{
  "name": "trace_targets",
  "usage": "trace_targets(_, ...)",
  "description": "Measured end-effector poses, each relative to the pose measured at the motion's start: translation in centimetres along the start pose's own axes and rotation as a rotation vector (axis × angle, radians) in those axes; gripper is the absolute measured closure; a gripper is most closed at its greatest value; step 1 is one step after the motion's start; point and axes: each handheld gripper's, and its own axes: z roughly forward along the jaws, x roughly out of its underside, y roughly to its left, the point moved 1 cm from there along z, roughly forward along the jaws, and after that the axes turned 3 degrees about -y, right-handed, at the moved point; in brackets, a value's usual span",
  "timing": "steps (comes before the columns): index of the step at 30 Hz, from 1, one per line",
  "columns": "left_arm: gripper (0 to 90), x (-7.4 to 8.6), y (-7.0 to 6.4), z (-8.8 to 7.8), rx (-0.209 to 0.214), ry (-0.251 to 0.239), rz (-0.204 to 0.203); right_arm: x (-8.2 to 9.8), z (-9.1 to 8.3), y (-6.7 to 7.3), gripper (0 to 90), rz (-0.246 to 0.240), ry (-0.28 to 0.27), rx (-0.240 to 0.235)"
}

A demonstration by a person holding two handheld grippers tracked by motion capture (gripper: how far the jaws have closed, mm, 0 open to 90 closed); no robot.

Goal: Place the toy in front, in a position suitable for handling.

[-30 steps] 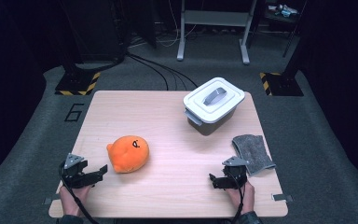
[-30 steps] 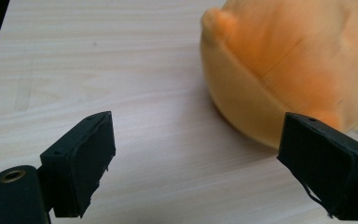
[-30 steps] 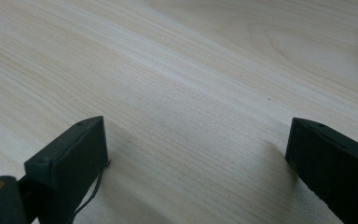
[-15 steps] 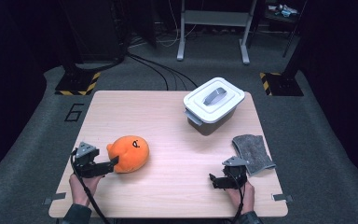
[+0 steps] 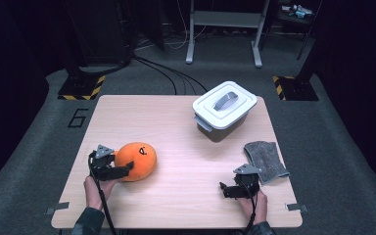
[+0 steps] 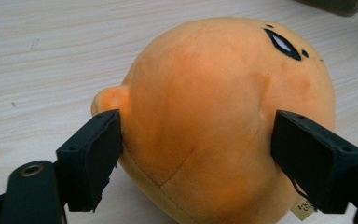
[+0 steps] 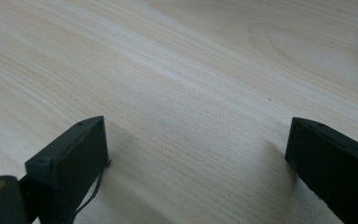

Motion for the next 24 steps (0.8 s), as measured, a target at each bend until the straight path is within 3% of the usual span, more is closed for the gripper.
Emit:
trace_targets(11, 36.6, 0.53, -0.11, 0.33, -0.008, 0.015, 0.011, -0.01, 0.01, -0.01, 5.1, 0.000, 0.000, -0.002)
trace_targets(17, 52.4, 0.71, -0.28, 0.36, -0.001, 0.019, 0.034, -0.01, 0.01, -0.02, 5.1, -0.001, 0.000, -0.002)
trace_targets(21, 60.8, 0.76, -0.33, 0.32, 0.014, 0.008, 0.039, -0.02, 0.02, -0.02, 5.2, -0.001, 0.000, -0.002)
trace_targets(24, 65.7, 0.88, -0.57, 0.13, 0.025, -0.028, 0.054, -0.02, 0.02, -0.02, 5.1, 0.000, 0.001, -0.002)
